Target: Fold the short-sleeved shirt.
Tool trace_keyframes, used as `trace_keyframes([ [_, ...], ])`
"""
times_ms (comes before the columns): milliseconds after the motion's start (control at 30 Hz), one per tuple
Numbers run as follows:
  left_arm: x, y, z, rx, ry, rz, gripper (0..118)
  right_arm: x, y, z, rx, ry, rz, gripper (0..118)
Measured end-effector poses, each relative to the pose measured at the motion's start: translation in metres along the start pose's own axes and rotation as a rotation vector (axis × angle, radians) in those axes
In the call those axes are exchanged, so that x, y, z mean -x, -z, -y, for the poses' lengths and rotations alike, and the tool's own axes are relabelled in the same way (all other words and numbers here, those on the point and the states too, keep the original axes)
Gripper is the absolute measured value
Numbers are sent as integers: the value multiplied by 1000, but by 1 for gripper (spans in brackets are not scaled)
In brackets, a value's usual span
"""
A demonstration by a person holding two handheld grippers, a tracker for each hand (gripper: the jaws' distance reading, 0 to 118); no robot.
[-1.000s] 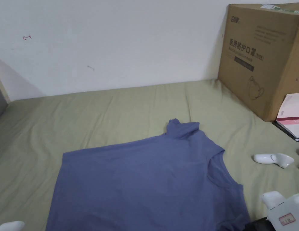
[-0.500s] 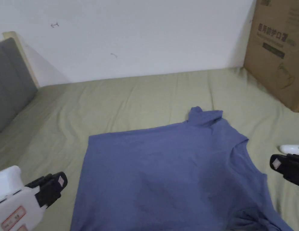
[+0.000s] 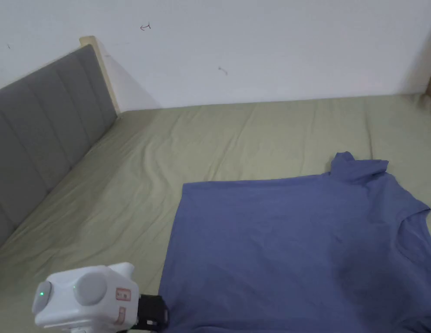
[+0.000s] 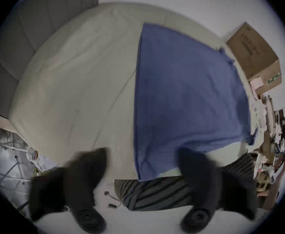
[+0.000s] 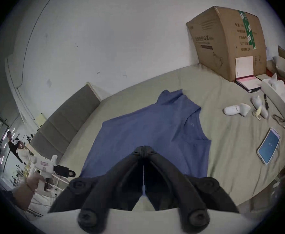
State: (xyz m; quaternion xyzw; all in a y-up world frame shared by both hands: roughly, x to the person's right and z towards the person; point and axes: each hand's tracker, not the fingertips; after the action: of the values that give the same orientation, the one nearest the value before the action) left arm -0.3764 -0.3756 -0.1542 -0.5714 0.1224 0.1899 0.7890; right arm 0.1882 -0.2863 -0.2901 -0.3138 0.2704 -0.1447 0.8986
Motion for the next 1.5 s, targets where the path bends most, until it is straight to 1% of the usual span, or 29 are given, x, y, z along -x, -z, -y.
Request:
trace_keyframes([
  [100, -7, 17, 13, -7, 14, -13, 100, -3, 6, 5, 24, 16, -3, 0],
  [200, -4, 46, 15, 30, 0, -21, 100, -5, 9, 9, 44, 42, -8, 0],
  [233, -5, 54, 17, 38, 10, -19, 100, -6, 9, 9, 49, 48, -8, 0],
  [267, -15, 51, 23, 23, 63, -51, 99, -6, 9, 10, 54, 49, -3, 0],
  [300, -25, 42, 30, -7, 98, -70, 90, -7, 10, 10, 59, 49, 3, 0],
  [333, -32, 35, 32, -27, 117, -99, 73, -5, 8, 12, 64, 37, 17, 0],
  [367, -39, 25, 36, -56, 147, -95, 47, -6, 6, 12, 66, 26, 28, 0],
  [400, -46, 17, 40, -86, 186, -96, 2, -8, 4, 13, 67, 17, 36, 0],
  [433, -27, 19, 28, -111, 218, -69, 2, -11, 1, 14, 67, 5, 44, 0],
  [467, -30, 13, 28, -123, 222, 10, 2, -14, -1, 15, 69, -2, 47, 0],
  [567, -40, -4, 28, -125, 212, 96, 2, -29, -1, 17, 104, -7, 86, 1],
  [600, -43, -12, 26, -144, 216, 73, 2, -34, 2, 18, 157, 2, 114, 14],
  [633, -46, -20, 24, -173, 224, 58, 2, -40, 10, 19, 234, 10, 155, 47],
  [667, -47, -26, 20, -207, 218, 58, 2, -44, 18, 22, 326, 6, 211, 87],
  [700, -46, -31, 17, -231, 204, 68, 2, -44, 24, 27, 376, -13, 244, 110],
  [800, -40, -48, 7, -258, 116, 82, 2, -48, 44, 42, 492, -115, 266, 109],
  [833, -40, -48, 5, -253, 102, 79, 2, -62, 54, 51, 540, -149, 306, 109],
  [900, -37, -49, 1, -240, 93, 80, 2, -72, 70, 62, 637, -191, 387, 106],
  [933, -36, -47, -1, -224, 89, 73, 2, -76, 76, 67, 683, -202, 442, 99],
  [967, -40, -45, 1, -202, 82, 62, 2, -84, 79, 72, 709, -197, 430, 86],
  [1000, -39, -44, 1, -191, 76, 58, 2, -88, 80, 73, 721, -182, 377, 65],
  [1033, -37, -42, 2, -180, 72, 60, 2, -93, 83, 76, 742, -158, 338, 56],
  [1067, -36, -41, 3, -170, 65, 61, 2, -94, 80, 75, 733, -82, 298, 52],
  [1100, -36, -38, 7, -160, 59, 60, 2, -94, 73, 74, 716, -101, 316, 40],
  [1133, -35, -36, 9, -148, 56, 60, 2, -94, 69, 73, 708, -110, 308, 21],
  [1167, -33, -34, 11, -140, 50, 63, 2, -93, 65, 70, 686, -124, 263, 15],
  [1233, -29, -30, 16, -128, 42, 70, 2, -86, 56, 69, 656, -134, 275, 14],
  [1333, -20, -33, 21, -155, -19, 142, 2, -86, 46, 66, 648, -143, 251, 14],
  [1500, -6, -36, 18, -169, -86, 206, 2, -82, 18, 49, 548, -116, 222, 14],
])
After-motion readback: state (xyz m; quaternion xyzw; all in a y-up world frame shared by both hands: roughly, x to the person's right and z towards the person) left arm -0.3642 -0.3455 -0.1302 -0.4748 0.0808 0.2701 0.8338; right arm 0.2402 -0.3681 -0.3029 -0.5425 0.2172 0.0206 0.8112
